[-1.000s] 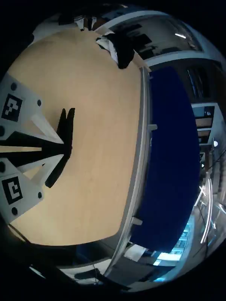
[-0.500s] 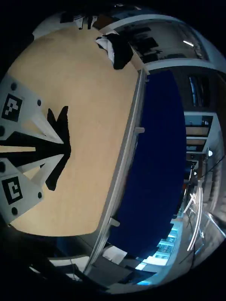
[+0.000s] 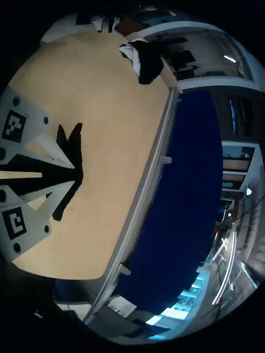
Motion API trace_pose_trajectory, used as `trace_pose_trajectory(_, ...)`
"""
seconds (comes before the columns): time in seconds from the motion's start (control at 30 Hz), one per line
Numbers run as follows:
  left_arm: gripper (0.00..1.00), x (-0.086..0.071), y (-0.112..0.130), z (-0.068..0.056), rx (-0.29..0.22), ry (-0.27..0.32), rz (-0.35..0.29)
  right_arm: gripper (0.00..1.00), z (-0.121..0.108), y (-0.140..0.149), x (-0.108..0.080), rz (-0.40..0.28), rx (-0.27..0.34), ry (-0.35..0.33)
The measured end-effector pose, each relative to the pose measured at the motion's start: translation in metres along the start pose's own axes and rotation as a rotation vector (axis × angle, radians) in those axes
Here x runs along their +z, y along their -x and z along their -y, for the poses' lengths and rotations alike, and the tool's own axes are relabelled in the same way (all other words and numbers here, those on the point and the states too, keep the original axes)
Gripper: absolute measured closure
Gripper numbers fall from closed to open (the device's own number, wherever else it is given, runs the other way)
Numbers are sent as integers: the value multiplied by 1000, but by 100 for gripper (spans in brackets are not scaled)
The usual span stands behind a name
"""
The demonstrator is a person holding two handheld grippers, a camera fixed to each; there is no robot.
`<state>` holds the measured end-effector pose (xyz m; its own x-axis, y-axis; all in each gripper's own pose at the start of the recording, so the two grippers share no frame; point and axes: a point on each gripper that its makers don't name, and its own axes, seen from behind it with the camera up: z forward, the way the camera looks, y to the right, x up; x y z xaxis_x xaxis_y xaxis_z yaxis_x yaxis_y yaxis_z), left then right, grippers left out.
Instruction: Fold towel
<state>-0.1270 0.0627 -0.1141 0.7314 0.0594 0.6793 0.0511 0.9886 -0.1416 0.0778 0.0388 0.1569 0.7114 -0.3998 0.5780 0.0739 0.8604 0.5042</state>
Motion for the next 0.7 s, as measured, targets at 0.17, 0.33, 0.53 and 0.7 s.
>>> trace_pose_trajectory(0.17,12,-1,3,4,-7,-16,2,96,8,-1,12,22,-57,-36)
trace_pose_trajectory(0.33,12,-2,7,6,-13,-28,8,96,15,-3,21,39,-118,-76)
trace_pose_trajectory(0.53,12,-4,6,6,-13,-36,6,96,17,-10,25,44,-171,-92)
trace_pose_trajectory(0.7,11,-4,5,5,-14,-40,6,96,17,-15,29,40,-188,-97)
